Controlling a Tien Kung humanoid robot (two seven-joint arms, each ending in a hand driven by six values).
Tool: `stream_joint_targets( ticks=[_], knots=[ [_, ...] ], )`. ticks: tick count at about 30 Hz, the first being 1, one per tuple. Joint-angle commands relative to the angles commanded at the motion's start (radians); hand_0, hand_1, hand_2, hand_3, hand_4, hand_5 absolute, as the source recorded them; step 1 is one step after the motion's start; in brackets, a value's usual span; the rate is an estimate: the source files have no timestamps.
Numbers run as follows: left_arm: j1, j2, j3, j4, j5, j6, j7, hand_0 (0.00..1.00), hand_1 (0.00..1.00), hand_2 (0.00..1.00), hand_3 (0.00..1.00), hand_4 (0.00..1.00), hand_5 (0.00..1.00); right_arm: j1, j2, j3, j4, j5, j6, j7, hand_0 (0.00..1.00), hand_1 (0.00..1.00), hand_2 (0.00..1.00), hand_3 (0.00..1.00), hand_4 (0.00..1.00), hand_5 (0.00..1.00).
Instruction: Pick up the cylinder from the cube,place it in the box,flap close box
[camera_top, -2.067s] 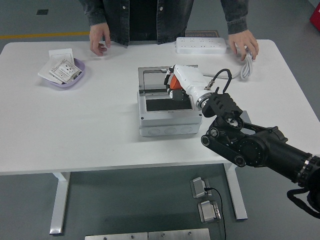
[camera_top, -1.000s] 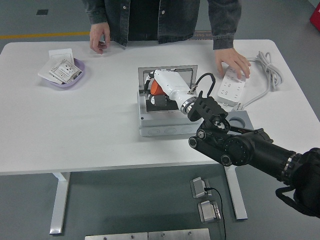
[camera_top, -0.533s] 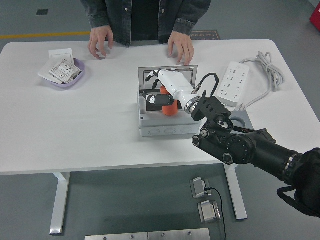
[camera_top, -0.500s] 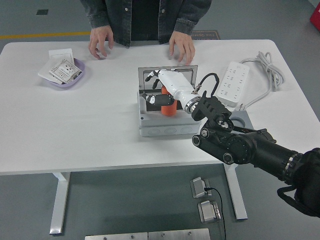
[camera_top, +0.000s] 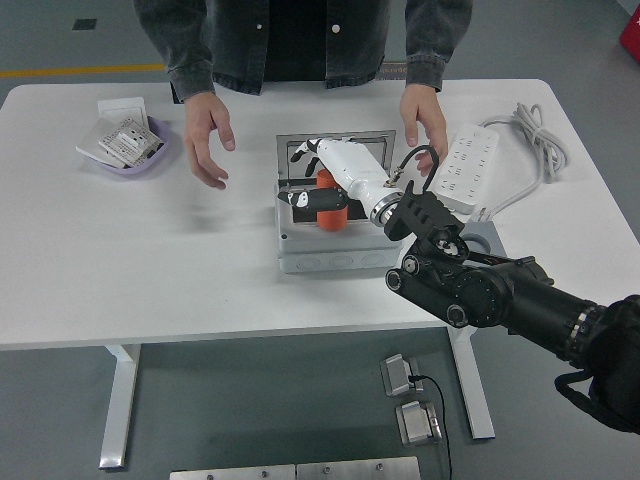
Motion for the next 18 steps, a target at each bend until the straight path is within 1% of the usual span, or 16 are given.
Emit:
stream_joint_targets(
  ticks=[3,4,9,11,15,16,18],
  knots=[
    [0.002,-0.001,0.008,0.000,-0.006,-0.003,0.001,0.641,0.665,0.626,0.696,0.654,0.134,0.010,-0.017,0.016,0.025,-0.017,0.006,-0.002,0.238,0.366,0.516,0.677,0.903,0.512],
    [0.003,-0.001,0.011,0.000,-0.008,-0.004,0.001,0.641,0.664,0.626,0.695,0.654,0.131,0.015,-0.023,0.022,0.033,-0.023,0.008,-0.003,0.248,0.365,0.499,0.681,0.918,0.531],
    [0.003,-0.002,0.018,-0.001,-0.011,-0.009,0.001,0.641,0.664,0.626,0.695,0.654,0.131,0.052,-0.059,0.050,0.070,-0.045,0.020,-0.003,0.248,0.365,0.499,0.681,0.918,0.531],
    [0.002,-0.003,0.020,-0.001,-0.012,-0.010,0.000,0.640,0.663,0.622,0.694,0.652,0.129,0.062,-0.072,0.060,0.081,-0.048,0.024,-0.004,0.260,0.362,0.499,0.673,0.935,0.549],
    [0.003,-0.003,0.023,-0.001,-0.016,-0.012,-0.001,0.640,0.663,0.622,0.694,0.652,0.129,0.065,-0.089,0.074,0.102,-0.054,0.031,-0.008,0.260,0.362,0.499,0.673,0.935,0.549],
    [0.004,-0.003,0.025,0.000,-0.018,-0.012,-0.001,0.640,0.663,0.621,0.690,0.651,0.128,0.063,-0.092,0.078,0.110,-0.056,0.033,-0.009,0.273,0.361,0.489,0.672,0.943,0.573],
    [0.005,-0.003,0.031,0.001,-0.024,-0.012,-0.001,0.640,0.663,0.621,0.690,0.651,0.128,0.057,-0.098,0.084,0.127,-0.061,0.038,-0.014,0.273,0.361,0.489,0.672,0.943,0.573]
  ],
)
